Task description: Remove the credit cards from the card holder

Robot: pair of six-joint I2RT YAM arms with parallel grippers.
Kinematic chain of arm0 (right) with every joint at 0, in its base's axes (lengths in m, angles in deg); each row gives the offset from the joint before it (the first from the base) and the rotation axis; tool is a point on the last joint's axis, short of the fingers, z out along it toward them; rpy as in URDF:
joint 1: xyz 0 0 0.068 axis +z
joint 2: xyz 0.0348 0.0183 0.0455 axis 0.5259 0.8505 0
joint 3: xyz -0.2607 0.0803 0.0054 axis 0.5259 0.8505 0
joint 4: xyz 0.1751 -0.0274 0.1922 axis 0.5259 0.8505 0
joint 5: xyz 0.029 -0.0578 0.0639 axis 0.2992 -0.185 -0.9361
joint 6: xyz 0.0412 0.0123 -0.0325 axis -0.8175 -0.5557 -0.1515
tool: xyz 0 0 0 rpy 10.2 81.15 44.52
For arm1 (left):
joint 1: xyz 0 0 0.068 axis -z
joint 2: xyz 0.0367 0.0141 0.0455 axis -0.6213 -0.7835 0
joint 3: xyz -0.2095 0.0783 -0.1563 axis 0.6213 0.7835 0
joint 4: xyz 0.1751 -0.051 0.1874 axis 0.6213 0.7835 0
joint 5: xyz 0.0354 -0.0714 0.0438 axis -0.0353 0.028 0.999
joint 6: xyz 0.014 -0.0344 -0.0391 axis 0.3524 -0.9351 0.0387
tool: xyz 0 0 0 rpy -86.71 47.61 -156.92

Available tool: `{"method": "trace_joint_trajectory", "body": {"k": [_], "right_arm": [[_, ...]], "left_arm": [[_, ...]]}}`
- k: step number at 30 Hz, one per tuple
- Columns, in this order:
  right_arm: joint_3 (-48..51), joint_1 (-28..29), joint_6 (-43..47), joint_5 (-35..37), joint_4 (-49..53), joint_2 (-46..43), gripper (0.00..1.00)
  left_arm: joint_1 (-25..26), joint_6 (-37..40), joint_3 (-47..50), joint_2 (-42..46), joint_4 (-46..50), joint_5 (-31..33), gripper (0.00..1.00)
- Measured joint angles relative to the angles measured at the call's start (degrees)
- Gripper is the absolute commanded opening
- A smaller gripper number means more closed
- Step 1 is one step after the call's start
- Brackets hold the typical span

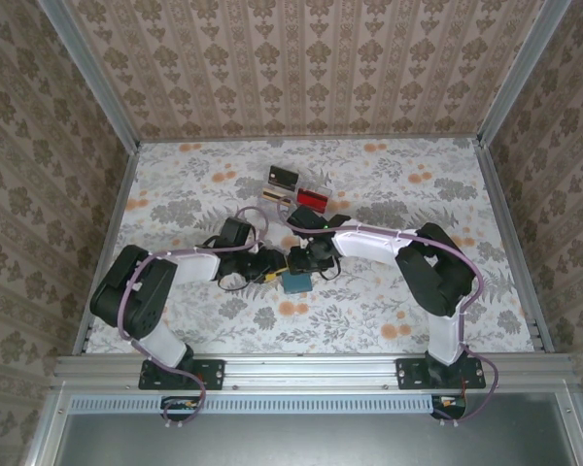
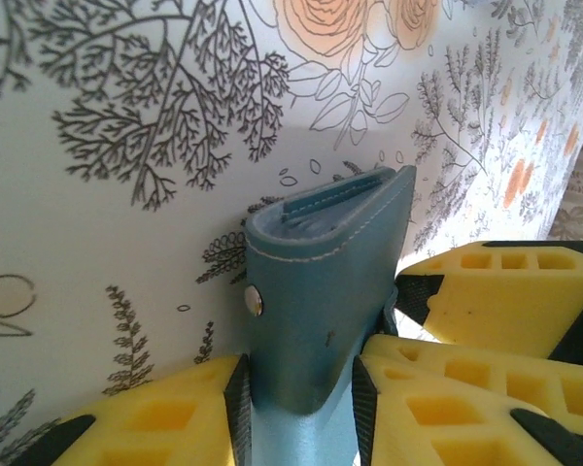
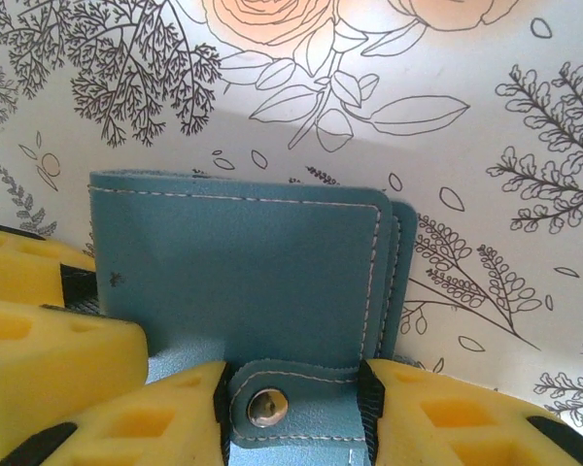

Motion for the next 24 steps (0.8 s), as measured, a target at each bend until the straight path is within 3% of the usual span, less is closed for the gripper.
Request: {"method": "trace_joint_trajectory", "body": {"k": [12,16,20,24], "right_arm": [[4.70,-3.48,-2.84,-7.26,-5.60,-2.34,0.44],[4.79,-3.56,-3.26,-6.88,-5.62,-2.62,0.50],[4.52,-3.39,-3.17,-5.09,-4.68,-2.62,0.49],[3.43,-2.67,-2.75,-2.25,-2.69,-2.62,0.47]], "left_arm": [[-0.28,-0.85,0.02,-0.37,-3.26,-2.29,0.13],[-0.22,-0.83,0.02,-0.09,-3.30,-2.40,0.09],[-0.17,-0.79,0.02,0.04,-2.89,-2.32,0.00],[-0.17,-0.72,0.00,0.52,-2.08,-2.14,0.00]]}}
